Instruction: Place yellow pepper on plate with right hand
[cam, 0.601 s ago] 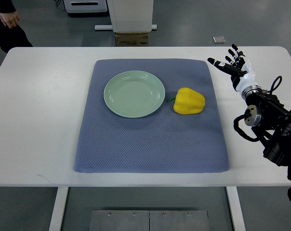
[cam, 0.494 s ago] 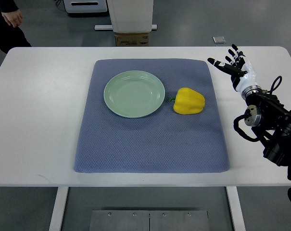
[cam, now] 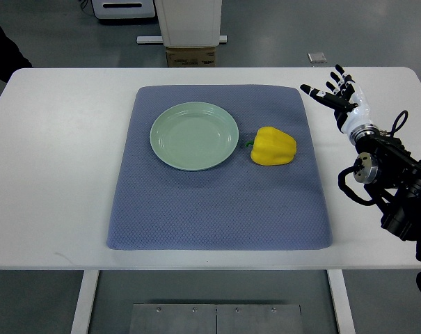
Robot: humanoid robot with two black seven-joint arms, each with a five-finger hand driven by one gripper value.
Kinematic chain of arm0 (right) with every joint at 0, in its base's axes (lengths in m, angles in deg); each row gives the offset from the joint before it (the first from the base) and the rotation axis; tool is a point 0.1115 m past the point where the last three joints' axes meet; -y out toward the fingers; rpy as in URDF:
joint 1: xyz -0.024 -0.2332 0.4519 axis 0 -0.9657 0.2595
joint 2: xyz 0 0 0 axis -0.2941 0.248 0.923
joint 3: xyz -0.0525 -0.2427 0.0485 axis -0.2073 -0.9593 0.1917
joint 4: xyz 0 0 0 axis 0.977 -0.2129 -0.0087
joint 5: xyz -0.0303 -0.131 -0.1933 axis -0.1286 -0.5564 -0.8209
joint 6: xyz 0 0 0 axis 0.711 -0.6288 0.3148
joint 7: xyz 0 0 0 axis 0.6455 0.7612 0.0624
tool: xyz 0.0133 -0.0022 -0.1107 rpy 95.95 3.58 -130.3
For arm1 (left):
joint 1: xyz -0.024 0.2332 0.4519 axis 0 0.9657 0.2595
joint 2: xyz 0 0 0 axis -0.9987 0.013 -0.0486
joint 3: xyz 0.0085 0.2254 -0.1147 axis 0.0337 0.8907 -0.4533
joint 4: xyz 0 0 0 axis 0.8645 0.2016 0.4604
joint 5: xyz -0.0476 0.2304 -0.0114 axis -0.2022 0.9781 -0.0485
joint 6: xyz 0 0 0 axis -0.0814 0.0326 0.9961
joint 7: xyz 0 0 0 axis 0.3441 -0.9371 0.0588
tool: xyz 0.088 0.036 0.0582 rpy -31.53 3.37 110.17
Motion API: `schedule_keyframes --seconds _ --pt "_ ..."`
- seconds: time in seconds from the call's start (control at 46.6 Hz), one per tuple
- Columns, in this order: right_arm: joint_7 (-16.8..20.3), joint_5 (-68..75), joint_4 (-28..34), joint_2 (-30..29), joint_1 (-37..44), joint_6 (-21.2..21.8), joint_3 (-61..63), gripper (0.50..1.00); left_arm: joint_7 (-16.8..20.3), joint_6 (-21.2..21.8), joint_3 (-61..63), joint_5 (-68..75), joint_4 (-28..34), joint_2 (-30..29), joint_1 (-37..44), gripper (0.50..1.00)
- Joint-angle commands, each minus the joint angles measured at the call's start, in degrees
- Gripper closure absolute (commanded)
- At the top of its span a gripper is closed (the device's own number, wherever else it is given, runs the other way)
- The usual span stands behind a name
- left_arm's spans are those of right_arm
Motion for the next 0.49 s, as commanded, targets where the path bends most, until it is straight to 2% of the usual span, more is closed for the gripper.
schedule_keyframes --seconds 0.0,0.472 --pt "0.0 0.0 0.07 0.0 0.01 0.0 0.0 0.5 0.0 0.01 -0.01 -0.11 0.1 0.0 0.11 0.5" --pt "0.35 0.0 -0.02 0.0 0.01 0.0 0.0 0.5 0.0 0.01 -0.01 -0.11 0.01 0.0 0.2 0.5"
